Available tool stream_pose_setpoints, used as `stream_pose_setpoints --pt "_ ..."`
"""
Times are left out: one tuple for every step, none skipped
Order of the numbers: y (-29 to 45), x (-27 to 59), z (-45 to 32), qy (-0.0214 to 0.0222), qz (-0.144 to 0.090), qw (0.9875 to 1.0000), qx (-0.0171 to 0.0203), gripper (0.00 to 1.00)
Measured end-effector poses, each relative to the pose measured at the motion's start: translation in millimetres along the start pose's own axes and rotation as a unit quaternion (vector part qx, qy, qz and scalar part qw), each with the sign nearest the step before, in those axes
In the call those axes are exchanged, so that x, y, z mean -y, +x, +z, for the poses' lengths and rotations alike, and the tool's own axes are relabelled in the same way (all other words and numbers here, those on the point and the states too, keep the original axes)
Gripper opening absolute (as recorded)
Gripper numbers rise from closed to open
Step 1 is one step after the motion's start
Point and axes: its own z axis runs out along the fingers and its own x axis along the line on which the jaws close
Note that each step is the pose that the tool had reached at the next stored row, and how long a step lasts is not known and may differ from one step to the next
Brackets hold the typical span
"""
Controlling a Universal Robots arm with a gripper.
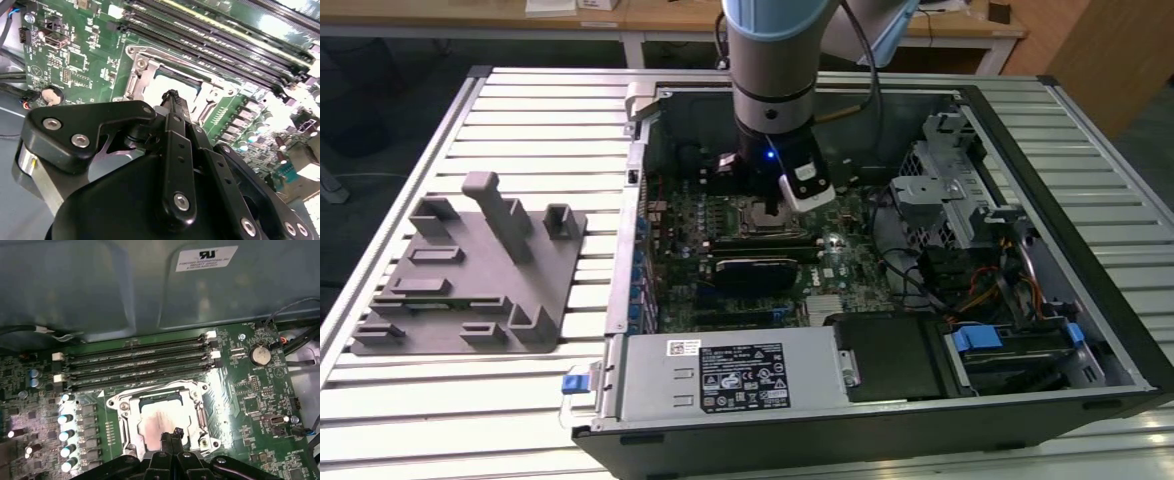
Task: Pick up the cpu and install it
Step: 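Install the second cpu locking lever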
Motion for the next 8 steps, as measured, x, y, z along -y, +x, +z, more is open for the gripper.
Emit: stream_pose_setpoints --pt "-0.9 -1.5 0.4 0.0019 0.000 1.0000 0.0004 0.11" --pt "-2.1 -2.9 0.7 0.0037 0.000 1.0000 0.0007 0.11" --pt "-3.4 -4.1 1.0 0.0053 0.000 1.0000 0.0008 0.11" --pt "-4.1 -4.8 1.2 0.0062 -0.001 1.0000 0.0008 0.11" --pt "-4.3 -4.9 1.3 0.0064 0.000 1.0000 0.0008 0.11" --pt "-4.4 -4.9 1.2 0.0064 0.000 1.0000 0.0008 0.11" --pt "-4.4 -4.9 1.3 0.0064 0.000 1.0000 0.0008 0.11" --pt "-4.4 -4.9 1.3 0.0064 0.000 1.0000 0.0008 0.11"
